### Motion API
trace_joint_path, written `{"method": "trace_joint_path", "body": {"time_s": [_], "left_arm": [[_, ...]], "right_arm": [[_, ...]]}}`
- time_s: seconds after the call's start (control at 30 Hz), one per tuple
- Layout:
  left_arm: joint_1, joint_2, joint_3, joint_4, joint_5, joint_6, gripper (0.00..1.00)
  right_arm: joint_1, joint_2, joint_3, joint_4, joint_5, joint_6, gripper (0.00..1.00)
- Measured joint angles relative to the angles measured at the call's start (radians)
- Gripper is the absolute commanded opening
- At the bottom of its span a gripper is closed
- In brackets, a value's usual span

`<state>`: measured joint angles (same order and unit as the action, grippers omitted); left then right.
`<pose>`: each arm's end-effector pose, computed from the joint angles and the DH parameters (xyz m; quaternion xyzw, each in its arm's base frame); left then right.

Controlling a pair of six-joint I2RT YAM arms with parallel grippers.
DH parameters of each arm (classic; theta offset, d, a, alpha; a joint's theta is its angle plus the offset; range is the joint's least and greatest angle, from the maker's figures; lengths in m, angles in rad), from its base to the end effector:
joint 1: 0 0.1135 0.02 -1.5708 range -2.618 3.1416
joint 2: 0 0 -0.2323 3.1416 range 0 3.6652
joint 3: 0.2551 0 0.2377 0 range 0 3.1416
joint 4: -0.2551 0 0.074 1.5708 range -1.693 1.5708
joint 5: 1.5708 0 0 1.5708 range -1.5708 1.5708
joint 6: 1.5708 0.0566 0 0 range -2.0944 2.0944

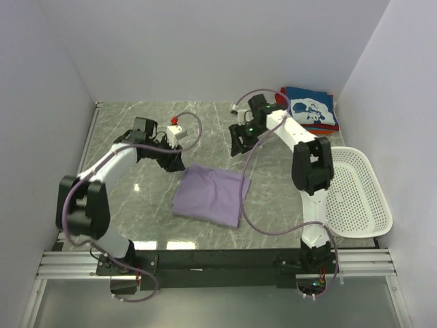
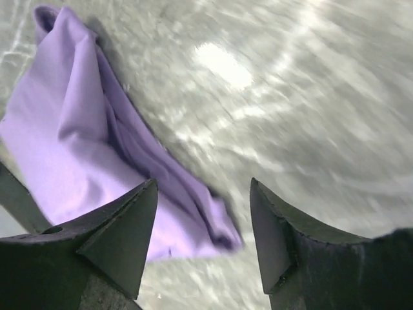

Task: Fold and stack the t-shirts
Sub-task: Fold the tshirt

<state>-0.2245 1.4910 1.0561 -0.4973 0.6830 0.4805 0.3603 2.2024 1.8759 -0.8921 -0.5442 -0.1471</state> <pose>0.2900 -0.1029 0.2079 0.4075 0.8033 -0.2776 0.3339 0.3981 0.1813 0.1691 -0.2836 0.9061 0.2810 0.1396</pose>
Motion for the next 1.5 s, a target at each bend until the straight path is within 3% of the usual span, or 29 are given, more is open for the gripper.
{"method": "trace_joint_path", "body": {"time_s": [0.2,0.5,1.0,1.33,1.5], "left_arm": [[0.046,0.287,0.185,0.015,0.074,-0.183,0.51],[0.050,0.484,0.275,0.076,0.075,-0.369,0.50],[0.051,0.595,0.314,0.127,0.108,-0.497,0.47],[0.039,0.603,0.318,0.154,0.139,-0.553,0.32],[0.037,0.603,0.318,0.160,0.154,-0.557,0.34]], "right_arm": [[-0.086,-0.166,-0.198,0.000,-0.110,-0.006,0.60],[-0.070,-0.208,-0.428,0.089,-0.217,0.028,0.58],[-0.070,-0.202,-0.480,0.188,-0.259,0.051,0.52],[-0.070,-0.202,-0.498,0.193,-0.259,0.048,0.55],[-0.070,-0.202,-0.500,0.195,-0.234,0.040,0.56]]}}
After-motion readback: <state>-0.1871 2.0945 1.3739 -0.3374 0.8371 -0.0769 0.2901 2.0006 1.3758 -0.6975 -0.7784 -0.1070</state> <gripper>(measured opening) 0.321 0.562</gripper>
